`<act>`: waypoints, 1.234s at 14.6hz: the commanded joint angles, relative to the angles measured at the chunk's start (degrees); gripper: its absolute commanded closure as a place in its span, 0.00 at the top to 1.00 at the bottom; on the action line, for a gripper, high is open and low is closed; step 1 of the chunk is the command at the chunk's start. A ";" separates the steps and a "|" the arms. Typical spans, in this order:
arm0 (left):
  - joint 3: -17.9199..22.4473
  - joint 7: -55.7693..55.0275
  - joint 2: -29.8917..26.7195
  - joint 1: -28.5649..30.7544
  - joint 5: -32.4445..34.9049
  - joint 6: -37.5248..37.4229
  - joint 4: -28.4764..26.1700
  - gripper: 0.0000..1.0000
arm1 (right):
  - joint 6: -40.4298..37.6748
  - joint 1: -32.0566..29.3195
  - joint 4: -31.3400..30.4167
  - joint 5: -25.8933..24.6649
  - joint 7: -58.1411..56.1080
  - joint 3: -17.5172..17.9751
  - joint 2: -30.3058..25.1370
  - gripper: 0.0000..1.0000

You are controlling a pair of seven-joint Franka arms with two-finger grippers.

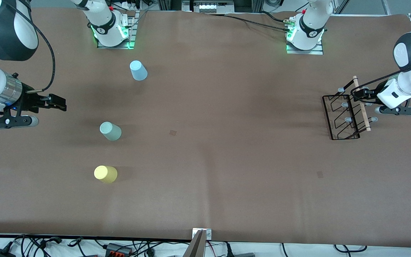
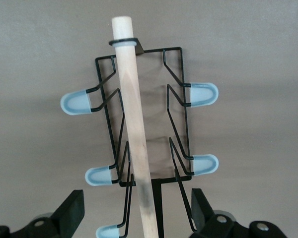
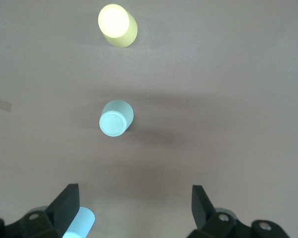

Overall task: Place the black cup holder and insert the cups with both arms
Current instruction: 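Close the left gripper on the wooden handle of the wire holder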

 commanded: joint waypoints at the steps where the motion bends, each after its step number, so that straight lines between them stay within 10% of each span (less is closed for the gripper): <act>1: -0.54 1.14 -1.58 0.70 0.16 2.43 -2.70 0.91 | 0.26 -0.42 0.54 0.13 -0.18 -0.07 2.30 1.00; 18: -0.54 0.61 -0.70 0.52 0.16 2.61 -3.23 0.46 | 2.98 1.52 1.77 0.20 -0.01 -0.07 5.65 1.00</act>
